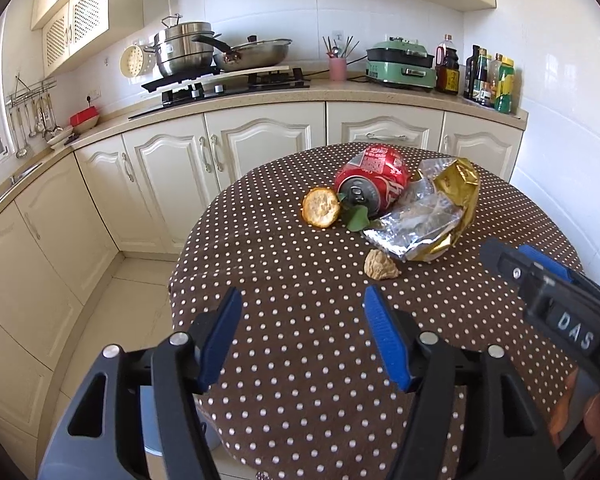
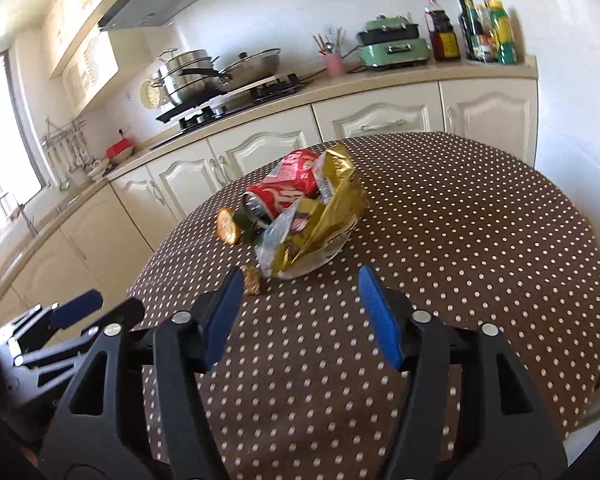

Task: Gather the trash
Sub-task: 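Grasp the gold chip bag with the right tool while the left tool grasps the brown nut shell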

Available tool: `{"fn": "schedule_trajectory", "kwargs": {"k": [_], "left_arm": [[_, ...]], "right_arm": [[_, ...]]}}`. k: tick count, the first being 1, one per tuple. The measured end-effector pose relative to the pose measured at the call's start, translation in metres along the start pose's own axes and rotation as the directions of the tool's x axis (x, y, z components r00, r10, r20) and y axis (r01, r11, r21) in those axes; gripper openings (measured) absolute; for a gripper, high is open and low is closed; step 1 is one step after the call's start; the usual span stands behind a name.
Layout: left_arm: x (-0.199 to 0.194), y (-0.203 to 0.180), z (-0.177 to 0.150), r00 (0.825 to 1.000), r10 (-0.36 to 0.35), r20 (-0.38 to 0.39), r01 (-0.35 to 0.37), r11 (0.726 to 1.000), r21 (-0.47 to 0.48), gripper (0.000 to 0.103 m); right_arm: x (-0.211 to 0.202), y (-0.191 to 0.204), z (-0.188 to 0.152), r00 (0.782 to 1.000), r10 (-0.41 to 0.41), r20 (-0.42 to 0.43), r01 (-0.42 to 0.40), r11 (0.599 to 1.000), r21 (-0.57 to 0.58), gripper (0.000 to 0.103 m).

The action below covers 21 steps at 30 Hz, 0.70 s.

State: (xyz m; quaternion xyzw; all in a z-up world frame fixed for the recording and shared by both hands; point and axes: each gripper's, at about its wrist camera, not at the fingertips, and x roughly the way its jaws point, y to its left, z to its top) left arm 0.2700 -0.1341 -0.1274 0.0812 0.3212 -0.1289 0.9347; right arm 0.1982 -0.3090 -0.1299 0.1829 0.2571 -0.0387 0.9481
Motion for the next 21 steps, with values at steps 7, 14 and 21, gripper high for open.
{"fn": "schedule_trajectory", "kwargs": {"k": [7,14,21], "left_arm": [[0.017,-0.001,0.009,1.000,0.017,-0.009,-0.017,1.000,0.011,0.066],[0.035,0.002,0.014,0.999,0.021,-0.032,-0.021,1.000,0.009,0.066],[0.059,-0.007,0.016,0.996,-0.037,-0.080,0.039,0.999,0.015,0.066]], "right_arm": [[0.035,-0.021,0.019,0.998,0.062,-0.033,-0.056,0.988,0.142,0.068],[0.075,-0.030,0.031,0.991,0.104,-0.088,-0.082,0.971,0.225,0.051],[0.054,-0.027,0.033,0.999,0.030,-0.028,-0.026,0.993,0.116,0.015]]}}
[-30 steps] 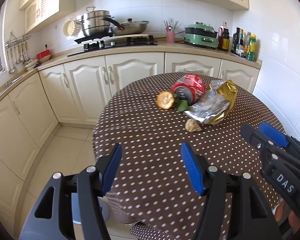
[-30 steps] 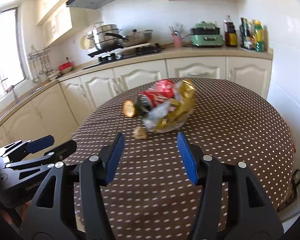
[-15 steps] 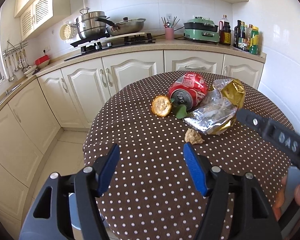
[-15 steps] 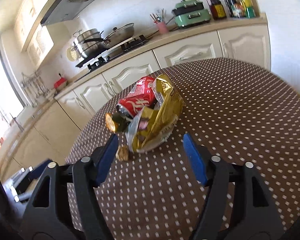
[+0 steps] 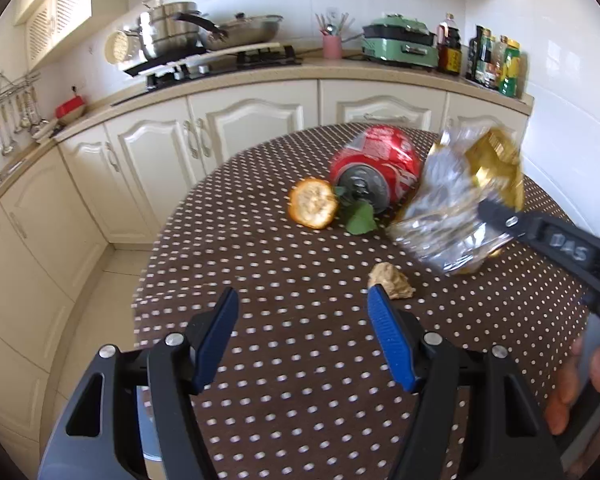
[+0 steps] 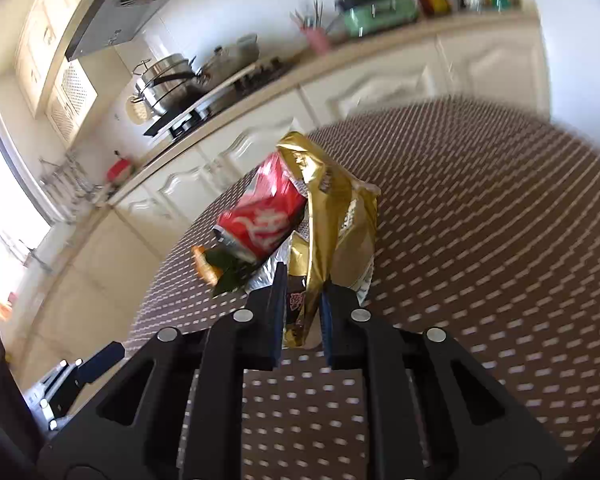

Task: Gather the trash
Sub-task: 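Grasp the gold chip bag with the right tool while the left tool grasps the brown nut shell, then carry the gold chip bag and nut shell over the bucket with both tools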

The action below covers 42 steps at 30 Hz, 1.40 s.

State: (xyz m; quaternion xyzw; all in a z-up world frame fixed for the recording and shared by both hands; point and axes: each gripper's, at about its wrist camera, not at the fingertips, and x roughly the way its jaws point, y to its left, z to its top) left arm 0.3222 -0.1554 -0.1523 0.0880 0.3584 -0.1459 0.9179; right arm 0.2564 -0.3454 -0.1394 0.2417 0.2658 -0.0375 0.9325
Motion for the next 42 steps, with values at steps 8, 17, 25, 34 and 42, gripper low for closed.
{"fn": "schedule_trajectory", "kwargs": {"k": [8,17,25,34,42], "left_arm": [[0.035,-0.026,0.008,0.992,-0.098,-0.078,0.098,0.995,-0.004,0.066],[0.059,-0.030,0.018,0.983,-0.120,-0.137,0.115,0.992,-0.047,0.025],[0.024,0.005,0.004,0.988,-0.144,-0.064,0.136,0.984,-0.114,0.025],[-0.030,0.072,-0.018,0.997,-0.081,0.016,0.083,0.981,-0.177,0.025],[-0.059,0.157,-0.058,0.999,0.004,0.041,0.007,0.966,-0.259,0.025]], "right_arm": [[-0.031,-0.001,-0.005,0.994,-0.066,0.092,0.072,0.995,-0.065,0.015],[-0.032,-0.002,-0.007,0.995,-0.051,0.081,0.057,0.996,-0.071,0.014],[-0.046,0.017,-0.014,0.995,-0.028,0.094,0.038,0.994,-0.107,0.014],[-0.072,0.080,-0.028,0.992,0.059,0.109,-0.035,0.978,-0.207,0.015],[-0.062,0.179,-0.065,0.986,0.165,0.025,-0.146,0.926,-0.348,0.015]]}}
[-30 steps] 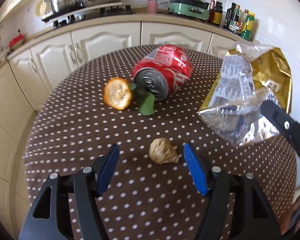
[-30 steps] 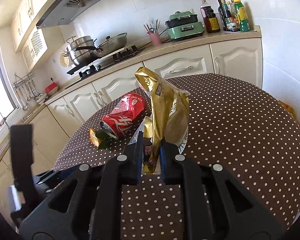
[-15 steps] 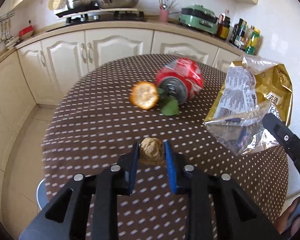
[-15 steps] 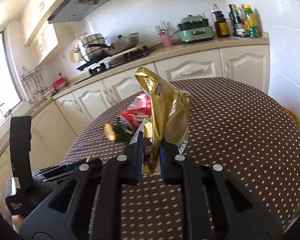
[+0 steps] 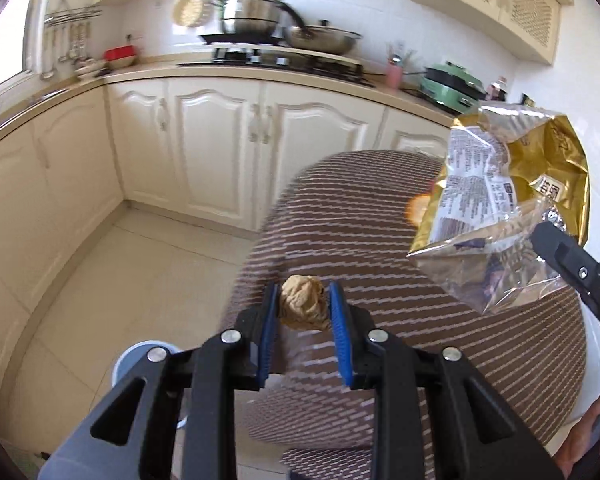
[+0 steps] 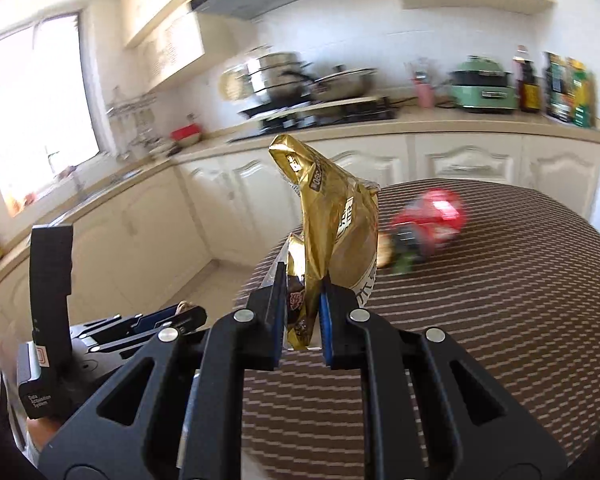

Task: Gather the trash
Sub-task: 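Carry the gold chip bag and nut shell over the bucket with both tools, then open the left tool to drop the nut shell while the right tool releases the chip bag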

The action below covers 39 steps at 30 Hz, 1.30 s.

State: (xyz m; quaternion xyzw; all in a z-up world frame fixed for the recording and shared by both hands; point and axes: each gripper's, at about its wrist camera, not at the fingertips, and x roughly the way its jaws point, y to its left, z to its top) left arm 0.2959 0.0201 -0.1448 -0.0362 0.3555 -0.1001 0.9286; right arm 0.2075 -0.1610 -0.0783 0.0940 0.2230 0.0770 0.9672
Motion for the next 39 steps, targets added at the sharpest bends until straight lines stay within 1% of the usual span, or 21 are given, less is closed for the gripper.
{"fn": "schedule_trajectory", "kwargs": {"k": [3,4,7,9,10,12,16,17,23,27,30,32,34,36,39], "left_arm": [[-0.002,0.041,-0.011,0.998,0.061,-0.011,-0.061,0.998,-0.032,0.025],[-0.003,0.055,-0.016,0.997,0.082,-0.015,-0.083,0.996,-0.044,0.025],[-0.001,0.103,-0.032,0.989,0.144,-0.043,-0.147,0.985,-0.093,0.025],[0.004,0.132,-0.042,0.983,0.167,-0.072,-0.175,0.976,-0.129,0.025],[0.007,0.147,-0.048,0.980,0.179,-0.089,-0.190,0.970,-0.149,0.025],[0.017,0.174,-0.060,0.973,0.194,-0.125,-0.215,0.959,-0.185,0.025],[0.039,0.221,-0.085,0.959,0.202,-0.197,-0.249,0.936,-0.250,0.025],[0.046,0.231,-0.091,0.955,0.201,-0.217,-0.256,0.931,-0.262,0.025],[0.091,0.272,-0.114,0.930,0.195,-0.310,-0.290,0.910,-0.296,0.025],[0.123,0.290,-0.123,0.912,0.190,-0.365,-0.306,0.907,-0.291,0.025],[0.144,0.301,-0.132,0.903,0.184,-0.389,-0.311,0.903,-0.296,0.025],[0.154,0.306,-0.136,0.902,0.179,-0.392,-0.311,0.900,-0.305,0.026],[0.167,0.312,-0.143,0.900,0.167,-0.403,-0.308,0.897,-0.317,0.026],[0.172,0.316,-0.150,0.901,0.163,-0.402,-0.306,0.896,-0.321,0.026],[0.181,0.322,-0.149,0.903,0.198,-0.381,-0.325,0.895,-0.305,0.026]], "right_arm": [[0.019,0.044,-0.012,0.997,0.052,-0.048,-0.055,0.997,-0.058,0.015],[0.030,0.062,-0.019,0.994,0.076,-0.075,-0.082,0.993,-0.079,0.015],[0.055,0.100,-0.038,0.983,0.119,-0.142,-0.137,0.983,-0.121,0.015],[0.077,0.131,-0.055,0.969,0.145,-0.199,-0.177,0.973,-0.152,0.015],[0.084,0.139,-0.061,0.964,0.150,-0.218,-0.187,0.969,-0.161,0.015],[0.111,0.163,-0.080,0.946,0.160,-0.281,-0.215,0.960,-0.179,0.015],[0.151,0.193,-0.113,0.915,0.153,-0.373,-0.241,0.949,-0.202,0.015],[0.165,0.202,-0.124,0.903,0.147,-0.404,-0.247,0.947,-0.207,0.015],[0.221,0.225,-0.168,0.850,0.119,-0.513,-0.262,0.941,-0.216,0.015],[0.254,0.226,-0.190,0.816,0.101,-0.570,-0.260,0.944,-0.204,0.015],[0.275,0.224,-0.205,0.792,0.089,-0.604,-0.251,0.949,-0.190,0.015],[0.287,0.230,-0.218,0.778,0.082,-0.622,-0.248,0.951,-0.184,0.015],[0.296,0.232,-0.227,0.771,0.075,-0.632,-0.245,0.951,-0.187,0.015],[0.305,0.239,-0.234,0.765,0.068,-0.640,-0.244,0.951,-0.191,0.015],[0.318,0.245,-0.242,0.763,0.060,-0.644,-0.239,0.952,-0.194,0.015]]}}
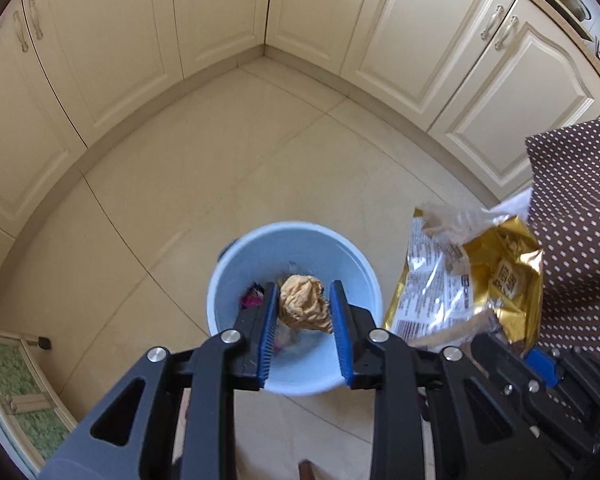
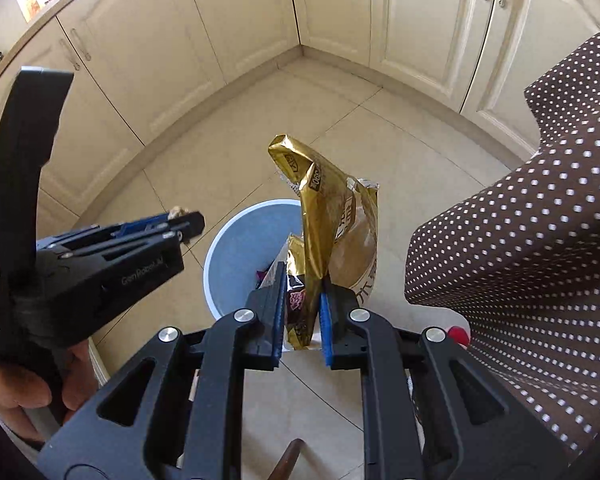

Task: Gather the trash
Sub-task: 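Open the left tool to drop the nut shell while the right tool releases the chip bag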

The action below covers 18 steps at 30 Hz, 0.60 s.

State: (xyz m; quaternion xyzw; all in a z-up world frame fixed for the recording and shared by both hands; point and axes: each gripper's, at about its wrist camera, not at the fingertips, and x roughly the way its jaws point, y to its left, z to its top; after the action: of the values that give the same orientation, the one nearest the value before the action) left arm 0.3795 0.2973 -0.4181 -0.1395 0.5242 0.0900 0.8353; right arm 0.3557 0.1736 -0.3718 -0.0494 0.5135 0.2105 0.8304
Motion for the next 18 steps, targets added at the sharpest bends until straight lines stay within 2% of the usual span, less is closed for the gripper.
{"fn": "schedule_trajectory", "kwargs": {"k": [3,5,10,18], "left_arm": [[0.009,0.002,0.005,0.999,0.022,0.027,-0.022,1.000,-0.009,0.028],[0.012,0.006,0.006,0.999,0.030,0.023,-0.030,0.999,-0.022,0.045],[0.006,0.008,0.007,0.998,0.033,0.045,-0.032,0.999,-0.029,0.062],[0.004,0.025,0.008,0.999,0.037,0.035,-0.035,0.998,-0.061,0.065]], "right_arm": [[0.010,0.004,0.000,1.000,-0.005,-0.008,0.005,1.000,-0.001,0.015],[0.016,0.008,0.000,1.000,-0.006,-0.018,0.006,1.000,-0.002,0.015],[0.028,0.011,0.001,1.000,-0.008,-0.028,0.008,1.000,-0.004,0.015],[0.034,0.014,0.004,1.000,-0.007,-0.030,0.007,1.000,-0.002,0.015]]}}
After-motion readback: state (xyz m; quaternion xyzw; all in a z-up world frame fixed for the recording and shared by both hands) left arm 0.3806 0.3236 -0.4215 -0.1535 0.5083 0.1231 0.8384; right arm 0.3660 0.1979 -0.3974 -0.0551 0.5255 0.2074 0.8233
